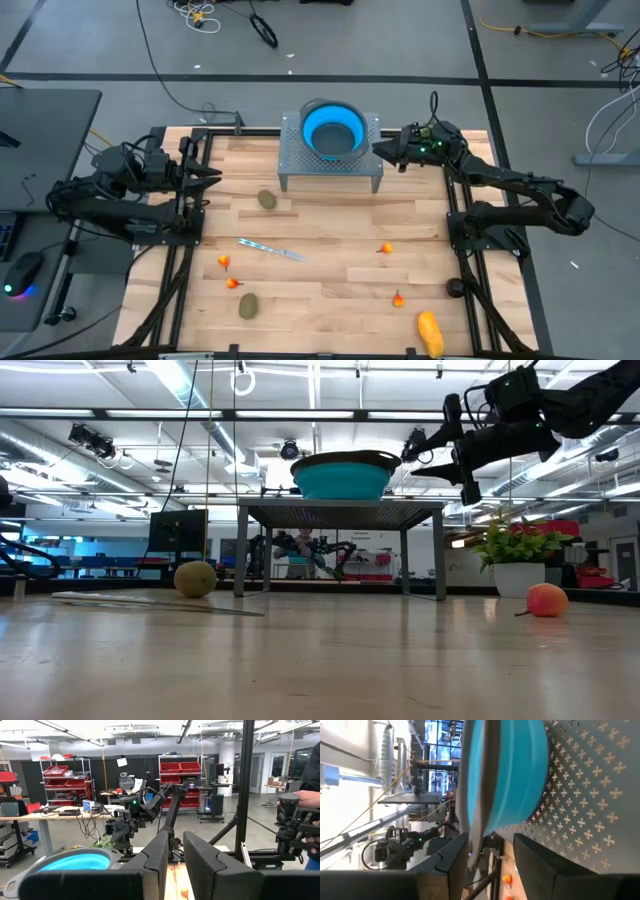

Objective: Pick & Place Fruit
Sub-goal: Put the peach into the blue bin

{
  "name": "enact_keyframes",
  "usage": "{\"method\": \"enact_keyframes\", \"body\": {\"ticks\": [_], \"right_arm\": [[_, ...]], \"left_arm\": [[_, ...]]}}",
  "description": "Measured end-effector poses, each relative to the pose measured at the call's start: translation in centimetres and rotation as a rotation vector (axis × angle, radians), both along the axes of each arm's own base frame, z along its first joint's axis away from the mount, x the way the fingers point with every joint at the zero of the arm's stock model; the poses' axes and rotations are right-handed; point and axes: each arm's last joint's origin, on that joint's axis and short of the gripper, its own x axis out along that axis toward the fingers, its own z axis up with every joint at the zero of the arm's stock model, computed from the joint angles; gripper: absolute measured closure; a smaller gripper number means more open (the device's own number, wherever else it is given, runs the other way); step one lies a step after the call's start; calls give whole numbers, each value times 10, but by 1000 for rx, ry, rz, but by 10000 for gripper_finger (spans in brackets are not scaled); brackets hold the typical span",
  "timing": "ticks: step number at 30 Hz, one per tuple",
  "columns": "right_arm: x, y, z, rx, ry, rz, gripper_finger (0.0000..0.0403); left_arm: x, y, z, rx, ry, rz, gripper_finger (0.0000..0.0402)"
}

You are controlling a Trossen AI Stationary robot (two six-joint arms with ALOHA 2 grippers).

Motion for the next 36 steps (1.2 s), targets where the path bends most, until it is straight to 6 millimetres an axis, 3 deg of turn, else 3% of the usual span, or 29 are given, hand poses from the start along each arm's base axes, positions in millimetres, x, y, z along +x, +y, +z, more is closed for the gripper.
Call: {"method": "enact_keyframes", "body": {"ticks": [12, 21, 30, 36], "right_arm": [[-20, 18, 27, -97, -91, 26, 240], [-28, 25, 30, -96, -63, 29, 240], [-36, 32, 41, -266, -89, 39, 240], [-38, 34, 43, -482, -56, 53, 240]], "left_arm": [[0, 0, 0, 0, 0, 0, 334], [0, 0, 0, 0, 0, 0, 334], [0, 0, 0, 0, 0, 0, 334], [0, 0, 0, 0, 0, 0, 334]]}}
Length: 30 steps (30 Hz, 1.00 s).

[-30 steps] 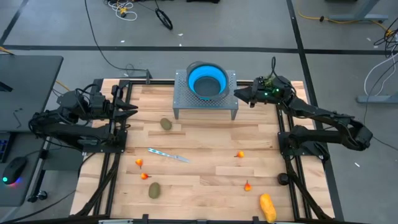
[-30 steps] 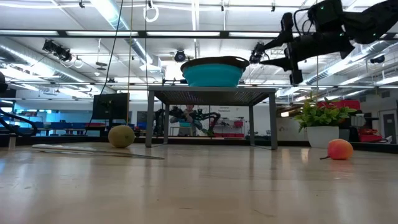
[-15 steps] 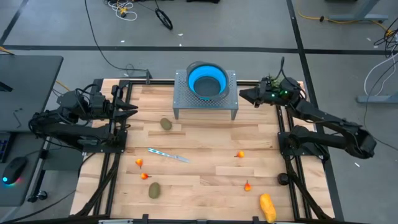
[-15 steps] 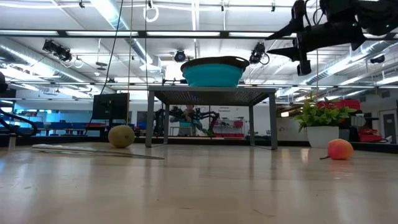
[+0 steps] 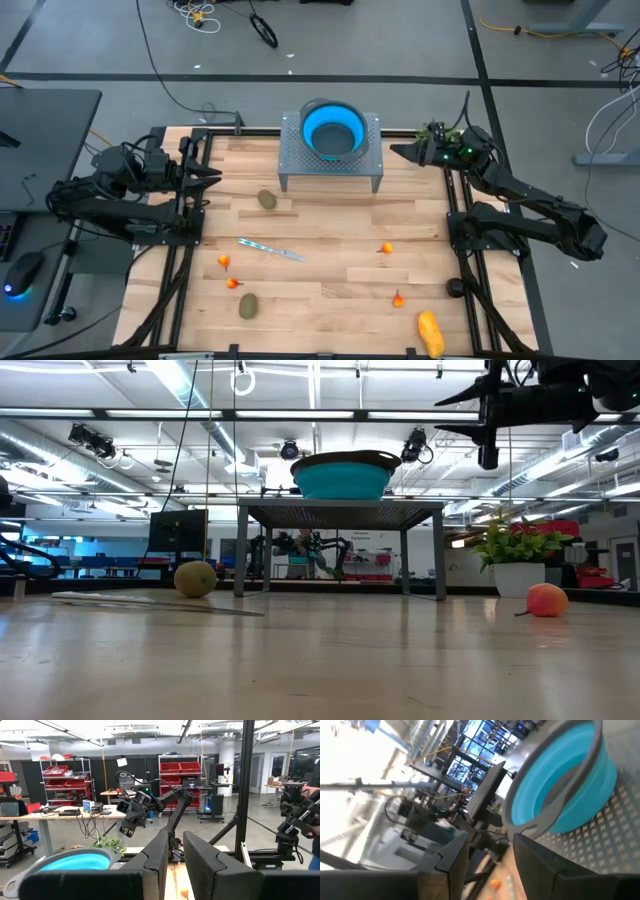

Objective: Pick & Place Fruit
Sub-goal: Put the peach into the blue bin

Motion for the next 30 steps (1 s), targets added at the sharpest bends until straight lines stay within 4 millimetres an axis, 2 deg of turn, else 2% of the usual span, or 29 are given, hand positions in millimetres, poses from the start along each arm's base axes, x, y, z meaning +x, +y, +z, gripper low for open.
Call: {"method": "enact_keyframes", "body": {"ticks": [9, 14, 21, 30], "right_arm": [[0, 0, 0, -400, 83, -3, 240], [0, 0, 0, -557, 117, -4, 240], [0, 1, 0, -604, 128, 0, 240], [-3, 13, 8, -635, 73, 21, 240]], "left_arm": [[0, 0, 0, 0, 0, 0, 334], [0, 0, 0, 0, 0, 0, 334], [0, 0, 0, 0, 0, 0, 334], [0, 0, 0, 0, 0, 0, 334]]}}
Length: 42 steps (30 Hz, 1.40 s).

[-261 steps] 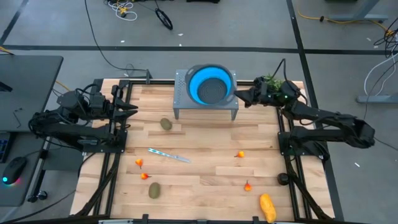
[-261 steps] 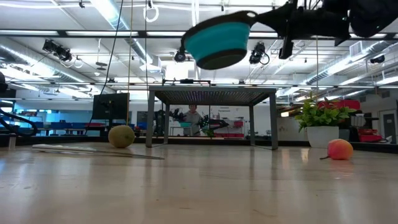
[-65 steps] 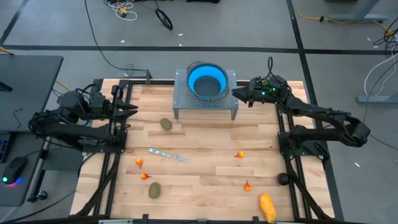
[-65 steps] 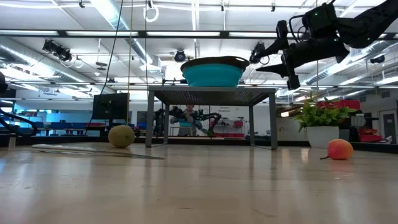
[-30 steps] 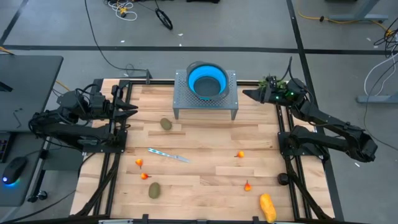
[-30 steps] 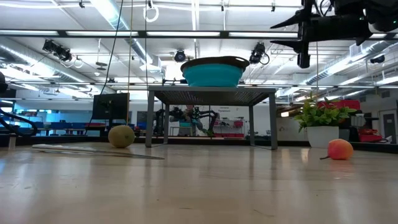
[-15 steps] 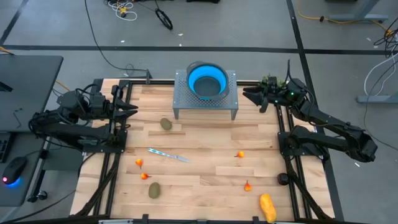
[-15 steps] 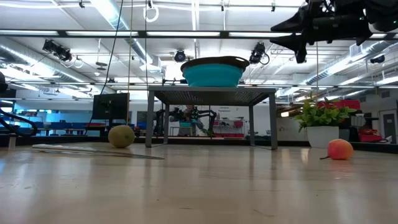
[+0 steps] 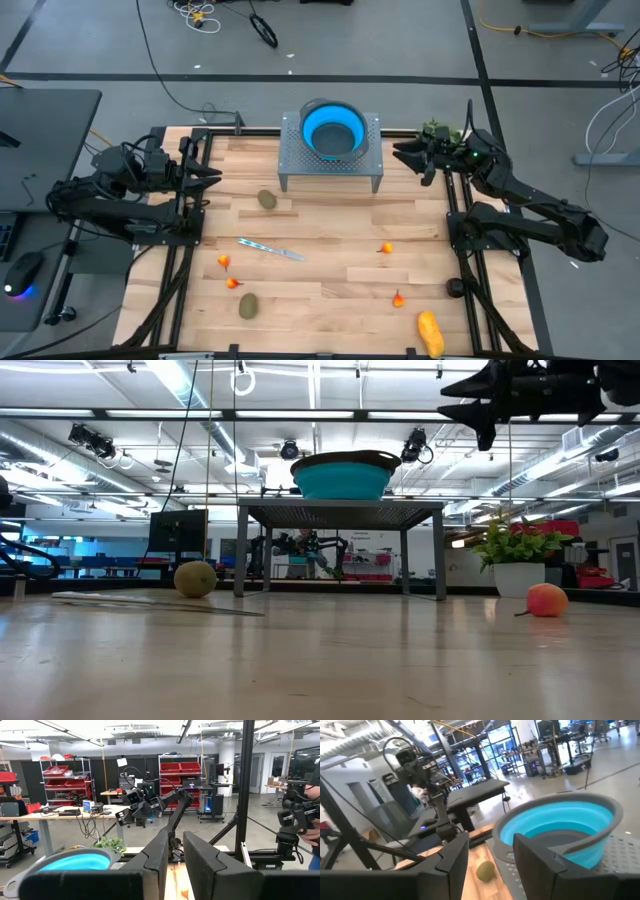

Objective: Pick & Place Fruit
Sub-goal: Put the peach into the blue bin

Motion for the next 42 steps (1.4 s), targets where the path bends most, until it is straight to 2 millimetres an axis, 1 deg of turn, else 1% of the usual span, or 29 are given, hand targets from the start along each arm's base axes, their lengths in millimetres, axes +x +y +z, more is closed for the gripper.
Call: {"method": "enact_keyframes", "body": {"ticks": [9, 14, 18, 25, 32, 42], "right_arm": [[3, 17, 2, -10, -8, 89, 240], [5, 30, 1, -57, 20, 106, 240], [6, 40, 1, -86, 27, 152, 240], [4, 57, 3, -134, 20, 234, 240], [2, 71, 3, -156, 23, 254, 240], [3, 91, -2, -207, 71, 327, 240]], "left_arm": [[0, 0, 0, 0, 0, 0, 334], [0, 0, 0, 0, 0, 0, 334], [0, 0, 0, 0, 0, 0, 334], [0, 0, 0, 0, 0, 0, 334], [0, 0, 0, 0, 0, 0, 334], [0, 0, 0, 0, 0, 0, 334]]}}
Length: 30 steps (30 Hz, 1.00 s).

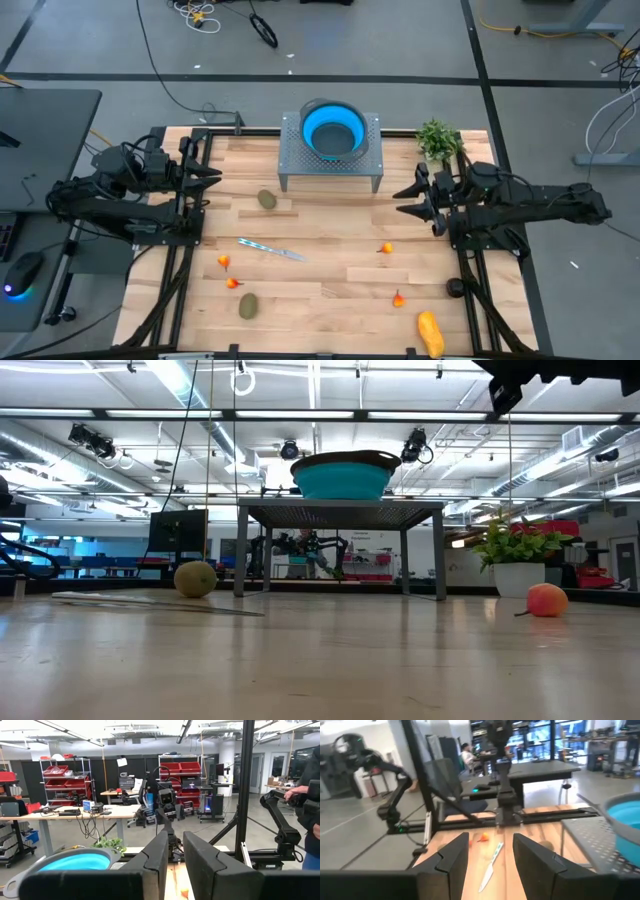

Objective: Pick & Place Fruit
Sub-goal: Put the peach into the blue bin

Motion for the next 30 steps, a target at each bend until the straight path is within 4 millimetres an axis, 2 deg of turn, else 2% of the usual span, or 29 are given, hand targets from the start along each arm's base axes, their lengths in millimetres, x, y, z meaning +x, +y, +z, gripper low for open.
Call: {"method": "enact_keyframes", "body": {"ticks": [15, 23, 30], "right_arm": [[-1, 13, -10, -73, 85, 131, 231], [-3, 15, -21, -131, 192, 131, 171], [-1, 16, -25, -179, 218, 140, 124]], "left_arm": [[0, 0, 0, 0, 0, 0, 334], [0, 0, 0, 0, 0, 0, 334], [0, 0, 0, 0, 0, 0, 334]]}}
